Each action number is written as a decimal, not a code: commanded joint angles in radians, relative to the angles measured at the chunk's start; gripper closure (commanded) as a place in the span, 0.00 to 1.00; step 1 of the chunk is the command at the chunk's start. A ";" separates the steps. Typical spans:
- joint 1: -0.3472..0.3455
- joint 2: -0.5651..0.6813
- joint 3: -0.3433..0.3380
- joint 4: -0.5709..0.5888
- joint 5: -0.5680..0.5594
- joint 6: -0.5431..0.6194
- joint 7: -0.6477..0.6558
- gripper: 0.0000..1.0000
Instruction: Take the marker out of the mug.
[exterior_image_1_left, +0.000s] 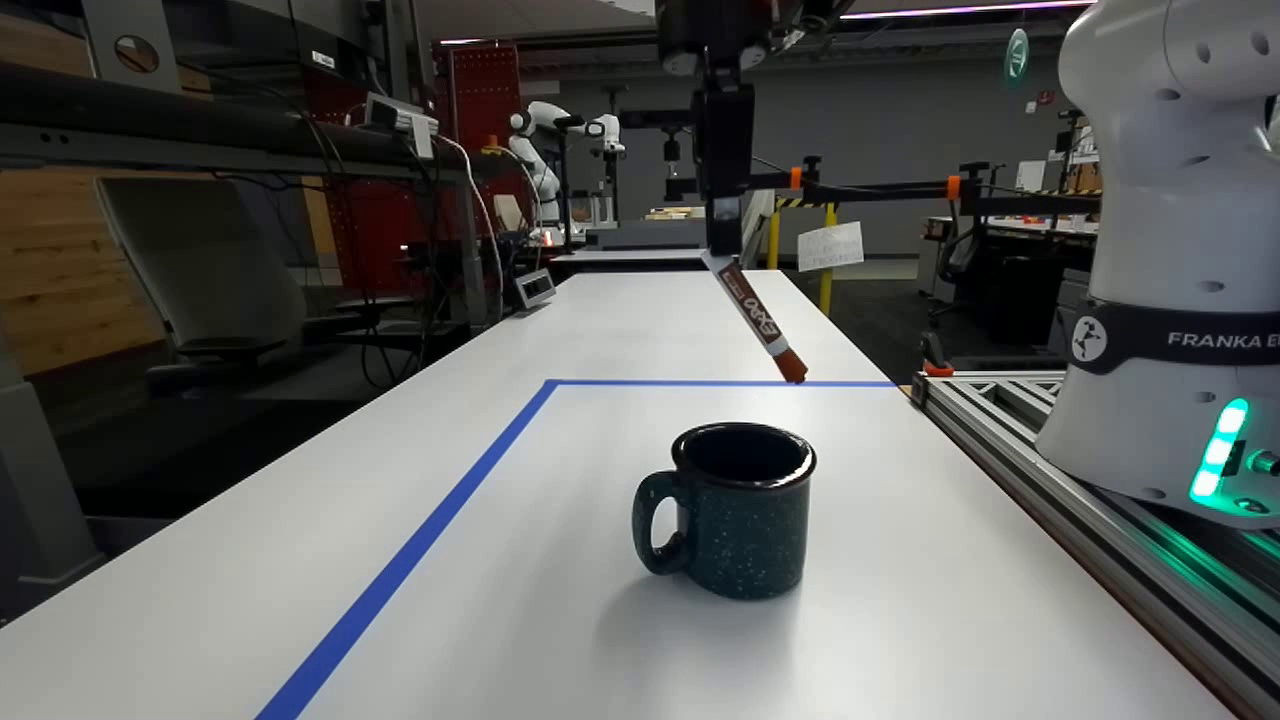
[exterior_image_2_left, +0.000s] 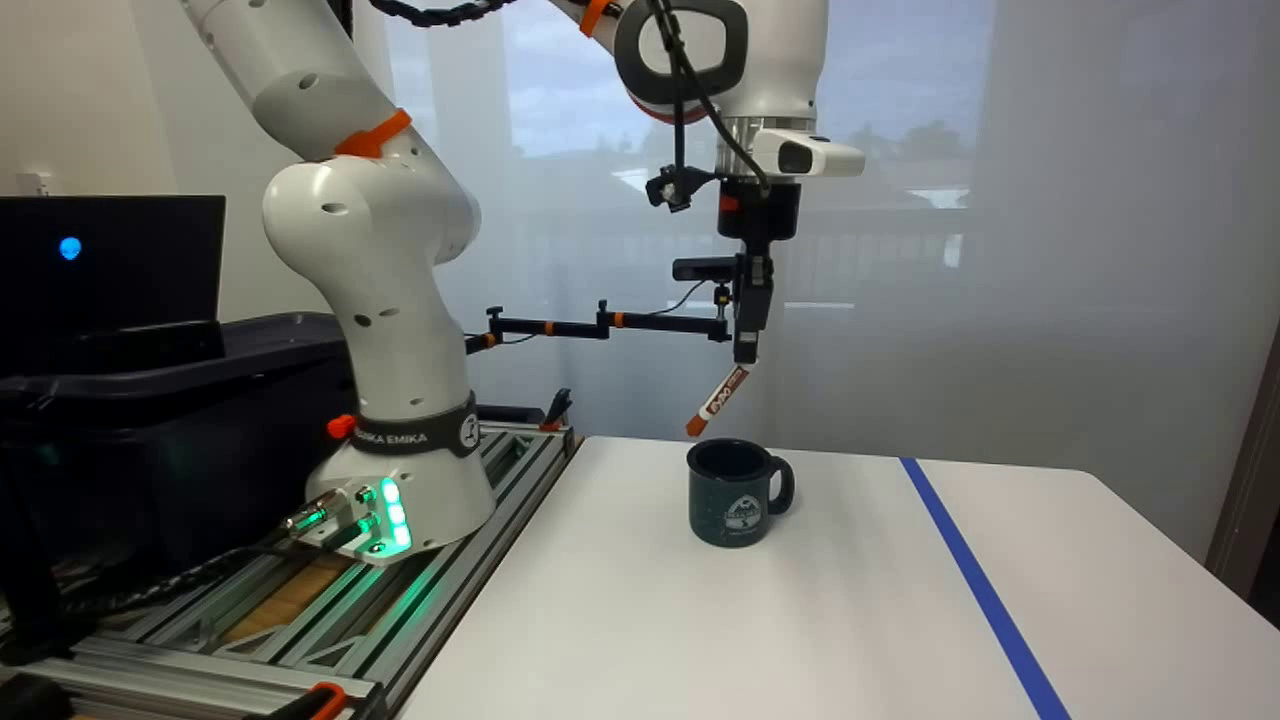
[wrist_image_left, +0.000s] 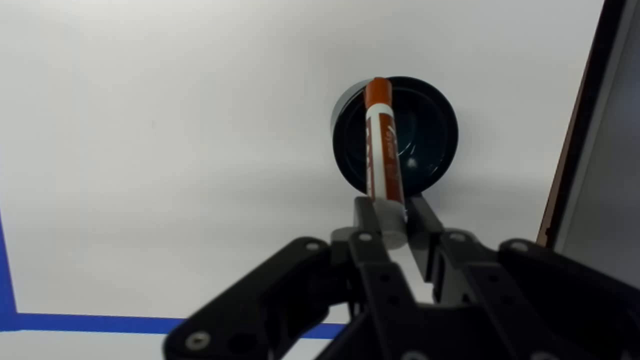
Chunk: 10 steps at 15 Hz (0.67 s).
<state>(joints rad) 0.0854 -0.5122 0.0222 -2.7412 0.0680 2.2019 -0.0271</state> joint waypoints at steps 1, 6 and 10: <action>-0.069 -0.100 -0.049 -0.009 -0.011 -0.104 0.007 0.95; -0.170 0.033 -0.131 -0.007 -0.037 -0.099 -0.023 0.95; -0.188 0.203 -0.165 0.009 -0.027 -0.043 -0.065 0.95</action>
<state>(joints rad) -0.0964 -0.4444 -0.1294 -2.7576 0.0430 2.1108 -0.0614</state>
